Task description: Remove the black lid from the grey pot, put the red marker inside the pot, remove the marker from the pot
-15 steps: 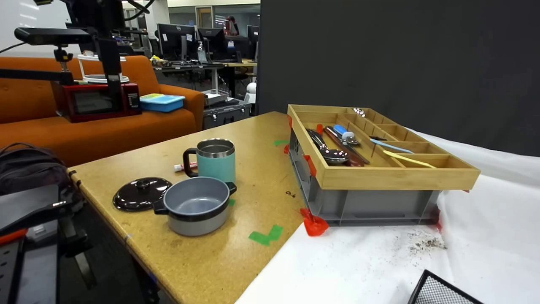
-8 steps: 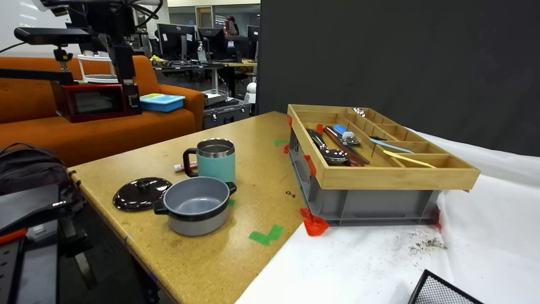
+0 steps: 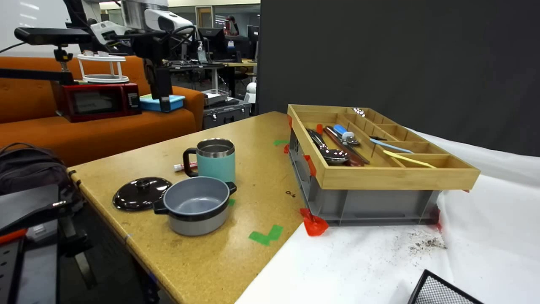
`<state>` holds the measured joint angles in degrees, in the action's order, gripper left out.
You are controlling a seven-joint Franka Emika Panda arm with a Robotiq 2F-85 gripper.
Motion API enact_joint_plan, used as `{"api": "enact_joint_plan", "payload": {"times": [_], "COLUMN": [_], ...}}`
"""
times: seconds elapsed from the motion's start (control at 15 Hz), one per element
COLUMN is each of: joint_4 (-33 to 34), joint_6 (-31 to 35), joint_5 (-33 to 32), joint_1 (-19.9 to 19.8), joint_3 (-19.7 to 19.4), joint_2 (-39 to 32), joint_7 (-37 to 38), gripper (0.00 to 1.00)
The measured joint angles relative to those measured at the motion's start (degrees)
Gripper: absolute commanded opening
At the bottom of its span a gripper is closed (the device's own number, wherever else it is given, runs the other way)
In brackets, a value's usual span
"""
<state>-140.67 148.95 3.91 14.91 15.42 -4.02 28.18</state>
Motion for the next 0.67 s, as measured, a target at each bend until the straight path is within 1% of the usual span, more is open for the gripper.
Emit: {"api": "enact_joint_plan", "payload": {"times": [0.27, 0.67], "joint_4": [4.0, 7.0], "joint_6": [0.4, 2.6], "joint_5": [0.0, 0.0], "joint_1": [0.0, 0.6], "joint_3": [-2.3, -4.5], "joint_2": [-5.2, -11.9], "joint_7": [2.6, 3.8], "gripper": [1.0, 1.0]}}
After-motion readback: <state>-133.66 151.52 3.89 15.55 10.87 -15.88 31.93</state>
